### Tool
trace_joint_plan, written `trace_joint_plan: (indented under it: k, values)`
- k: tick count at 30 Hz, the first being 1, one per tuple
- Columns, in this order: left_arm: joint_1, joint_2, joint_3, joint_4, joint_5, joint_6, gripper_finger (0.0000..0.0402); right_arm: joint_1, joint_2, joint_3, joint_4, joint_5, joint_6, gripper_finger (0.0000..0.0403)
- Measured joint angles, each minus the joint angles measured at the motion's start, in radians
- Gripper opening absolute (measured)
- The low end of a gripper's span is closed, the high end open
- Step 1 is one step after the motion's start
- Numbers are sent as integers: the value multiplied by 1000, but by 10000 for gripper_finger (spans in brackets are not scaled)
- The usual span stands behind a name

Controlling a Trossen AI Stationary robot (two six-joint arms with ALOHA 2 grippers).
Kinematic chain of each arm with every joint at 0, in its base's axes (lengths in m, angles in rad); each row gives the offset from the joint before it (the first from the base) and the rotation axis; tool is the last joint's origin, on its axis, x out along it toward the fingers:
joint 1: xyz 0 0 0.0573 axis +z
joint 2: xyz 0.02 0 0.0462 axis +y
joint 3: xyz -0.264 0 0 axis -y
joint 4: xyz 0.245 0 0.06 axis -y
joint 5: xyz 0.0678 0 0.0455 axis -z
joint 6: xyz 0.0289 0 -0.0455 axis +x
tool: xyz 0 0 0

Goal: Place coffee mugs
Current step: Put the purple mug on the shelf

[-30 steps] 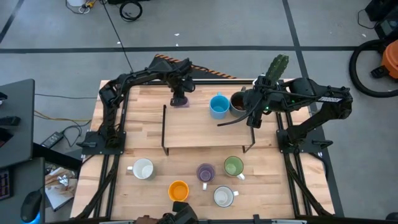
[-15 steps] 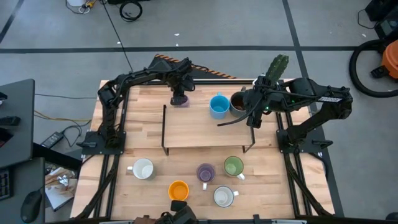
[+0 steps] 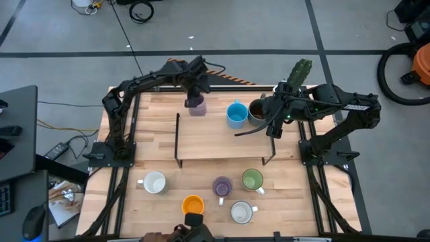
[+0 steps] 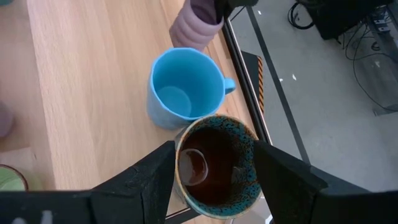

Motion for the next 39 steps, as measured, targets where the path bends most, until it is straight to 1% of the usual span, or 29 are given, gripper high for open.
trace_joint_plan:
  k: [9,15,22,32,39]
  values:
    - [-3,0,70,-11,-30,14,23,0,0,0,0,-6,1,223]
    - [-3,0,120,-48,-40,18,23,0,0,0,-1,-7,4,223]
    - [-16,0,218,-113,-40,12,23,0,-14,0,-7,-7,5,223]
    - [-95,1,393,-183,-85,-9,23,0,-85,0,-27,-5,35,223]
    - [-174,1,494,-255,-114,-82,23,0,-146,0,-30,-6,75,223]
